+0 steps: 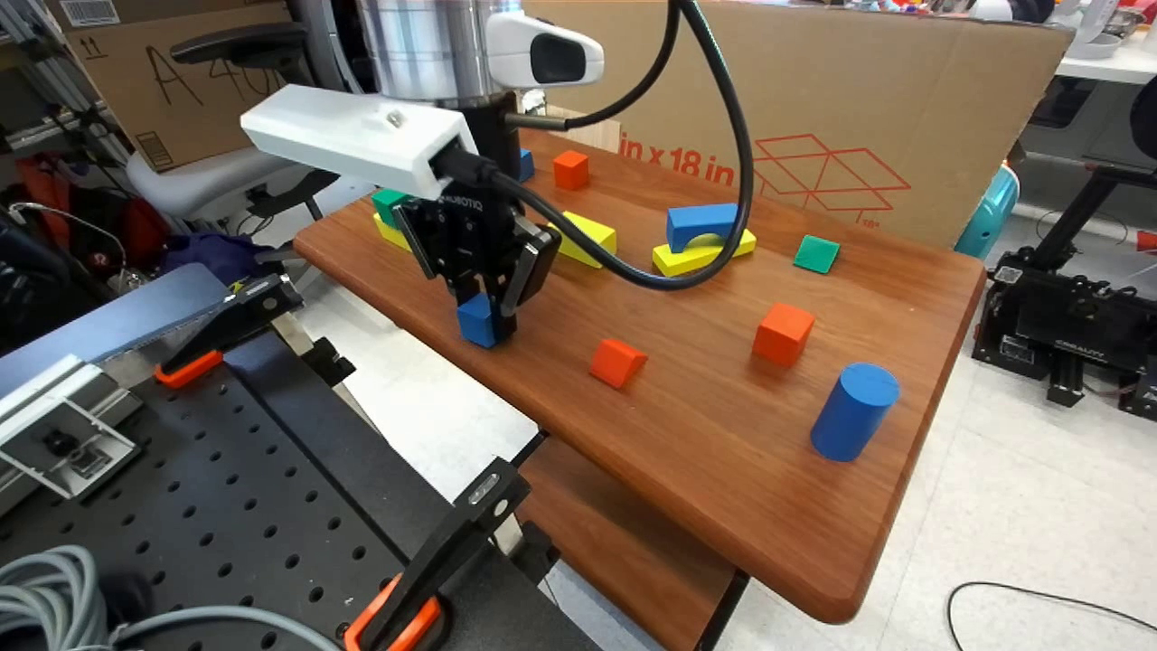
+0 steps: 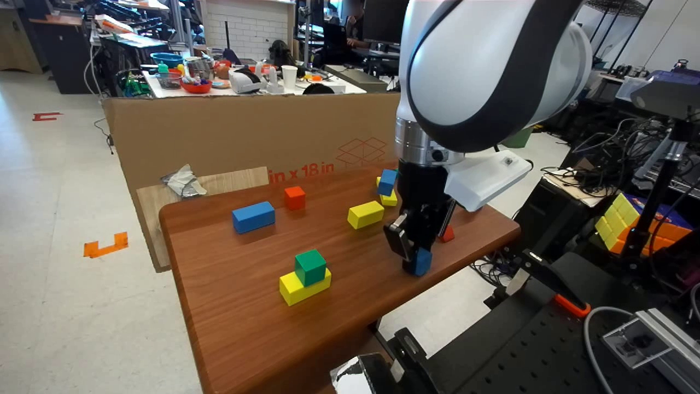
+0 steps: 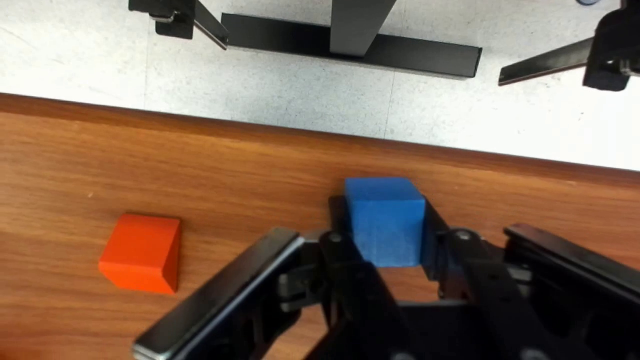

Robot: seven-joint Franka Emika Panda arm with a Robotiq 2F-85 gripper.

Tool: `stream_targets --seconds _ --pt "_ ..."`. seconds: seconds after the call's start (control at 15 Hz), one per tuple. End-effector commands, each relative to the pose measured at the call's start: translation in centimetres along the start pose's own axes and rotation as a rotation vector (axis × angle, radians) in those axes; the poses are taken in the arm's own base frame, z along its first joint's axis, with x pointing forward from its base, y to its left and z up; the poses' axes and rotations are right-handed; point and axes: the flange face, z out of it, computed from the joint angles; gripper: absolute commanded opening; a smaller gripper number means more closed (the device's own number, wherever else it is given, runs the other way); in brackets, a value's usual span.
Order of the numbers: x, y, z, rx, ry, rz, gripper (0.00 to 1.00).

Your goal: Pick up the blue object and put it on the table

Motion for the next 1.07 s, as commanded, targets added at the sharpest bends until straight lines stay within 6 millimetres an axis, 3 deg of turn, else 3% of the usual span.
stream_targets --seconds 0.0,0.07,0.13,0.2,0.4,0.6,1.0 --pt "0.6 0.7 0.4 -0.032 0.037 0.012 0.08" --pt "0.6 1.0 0.4 -0.036 0.040 0.017 0.08" --pt "0.6 1.2 0.5 -0.038 0.042 0.023 0.58" --pt "0.6 1.3 0.5 -0.040 0.042 0.025 0.59" --pt "0.5 1.1 -0.1 -0.038 0.060 0.028 0.79" --pt "0.8 0.4 -2.9 -0.026 0.117 0.057 1.00" --pt "1.5 -1.7 -12.1 0.079 0.170 0.134 1.00"
